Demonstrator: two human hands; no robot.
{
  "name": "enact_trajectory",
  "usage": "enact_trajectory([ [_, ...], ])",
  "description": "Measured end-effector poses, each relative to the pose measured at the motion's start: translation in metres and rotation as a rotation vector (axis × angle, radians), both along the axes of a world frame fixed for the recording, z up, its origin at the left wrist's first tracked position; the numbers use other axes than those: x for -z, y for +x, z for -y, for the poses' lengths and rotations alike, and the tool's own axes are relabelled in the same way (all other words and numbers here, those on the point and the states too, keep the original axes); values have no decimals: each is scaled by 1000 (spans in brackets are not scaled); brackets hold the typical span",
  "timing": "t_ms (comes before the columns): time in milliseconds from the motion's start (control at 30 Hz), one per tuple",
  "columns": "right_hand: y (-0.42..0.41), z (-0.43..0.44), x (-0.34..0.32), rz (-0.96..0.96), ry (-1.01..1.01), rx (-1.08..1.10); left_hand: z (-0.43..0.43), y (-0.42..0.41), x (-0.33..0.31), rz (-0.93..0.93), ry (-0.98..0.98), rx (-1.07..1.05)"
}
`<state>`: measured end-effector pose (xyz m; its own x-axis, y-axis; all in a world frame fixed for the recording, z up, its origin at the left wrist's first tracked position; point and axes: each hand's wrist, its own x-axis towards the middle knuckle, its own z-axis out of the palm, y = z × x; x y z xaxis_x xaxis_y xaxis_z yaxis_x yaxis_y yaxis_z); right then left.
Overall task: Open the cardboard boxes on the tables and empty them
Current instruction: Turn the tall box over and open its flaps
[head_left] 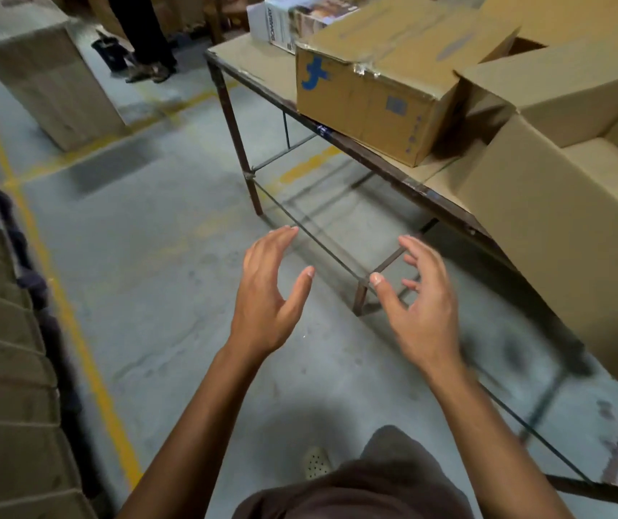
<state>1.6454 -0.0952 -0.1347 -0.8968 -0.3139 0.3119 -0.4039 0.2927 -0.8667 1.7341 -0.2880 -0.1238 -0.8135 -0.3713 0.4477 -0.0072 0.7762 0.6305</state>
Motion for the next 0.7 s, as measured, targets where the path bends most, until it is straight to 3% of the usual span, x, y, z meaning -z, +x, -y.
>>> enact_trajectory([
  [267, -86, 58, -2, -3, 5, 49, 59, -99, -2, -10, 24, 67],
  [700, -307, 135, -42, -97, -55, 181, 152, -343, -44, -61, -87, 167],
])
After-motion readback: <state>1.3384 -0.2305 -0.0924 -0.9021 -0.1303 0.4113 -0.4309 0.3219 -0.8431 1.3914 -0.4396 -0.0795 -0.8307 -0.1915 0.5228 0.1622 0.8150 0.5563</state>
